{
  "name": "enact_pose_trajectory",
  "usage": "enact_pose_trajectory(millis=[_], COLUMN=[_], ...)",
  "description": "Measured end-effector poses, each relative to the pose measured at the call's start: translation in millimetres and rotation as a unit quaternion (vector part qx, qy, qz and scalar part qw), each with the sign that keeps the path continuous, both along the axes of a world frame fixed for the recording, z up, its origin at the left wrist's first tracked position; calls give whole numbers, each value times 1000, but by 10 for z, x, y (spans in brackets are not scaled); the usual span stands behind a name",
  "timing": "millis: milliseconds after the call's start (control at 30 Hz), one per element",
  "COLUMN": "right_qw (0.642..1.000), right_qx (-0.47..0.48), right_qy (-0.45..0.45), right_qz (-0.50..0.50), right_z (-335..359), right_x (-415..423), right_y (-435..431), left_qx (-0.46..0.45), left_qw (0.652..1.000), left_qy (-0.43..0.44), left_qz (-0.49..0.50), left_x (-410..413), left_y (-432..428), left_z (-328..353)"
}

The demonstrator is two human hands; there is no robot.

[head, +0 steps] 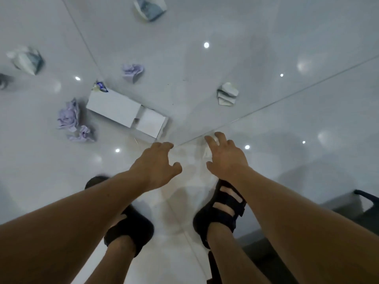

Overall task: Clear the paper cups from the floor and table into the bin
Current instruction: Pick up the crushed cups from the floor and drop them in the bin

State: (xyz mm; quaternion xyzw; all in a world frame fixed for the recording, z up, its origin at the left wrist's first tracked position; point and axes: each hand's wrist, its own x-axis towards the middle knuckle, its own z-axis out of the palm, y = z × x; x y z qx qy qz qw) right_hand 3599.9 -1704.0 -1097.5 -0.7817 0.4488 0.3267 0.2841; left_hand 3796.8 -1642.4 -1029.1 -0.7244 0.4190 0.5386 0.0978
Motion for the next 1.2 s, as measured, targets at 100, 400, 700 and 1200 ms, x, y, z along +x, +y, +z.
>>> enact_pose_trajectory(millis=[100, 400, 700, 1200], right_qw=[999, 932, 934, 981], right_qx=[-22, 56, 10, -129], right_qy=[-46, -322, -352, -99], right_qz=[-19, -156, -53, -107], right_z=[-336, 345, 605, -317], right_x=[21, 454, 703, 300], right_y=[98, 199, -351, -930], left_qx=[9, 30, -33, -30], left_qw=[1000, 974, 947, 973], left_qy=[11, 99, 127, 42], left_qz=[11, 200, 293, 225], left_x=[-39, 15, 218, 538], left_y=[114, -40, -445, -134], left_z=[-270, -2, 163, -435])
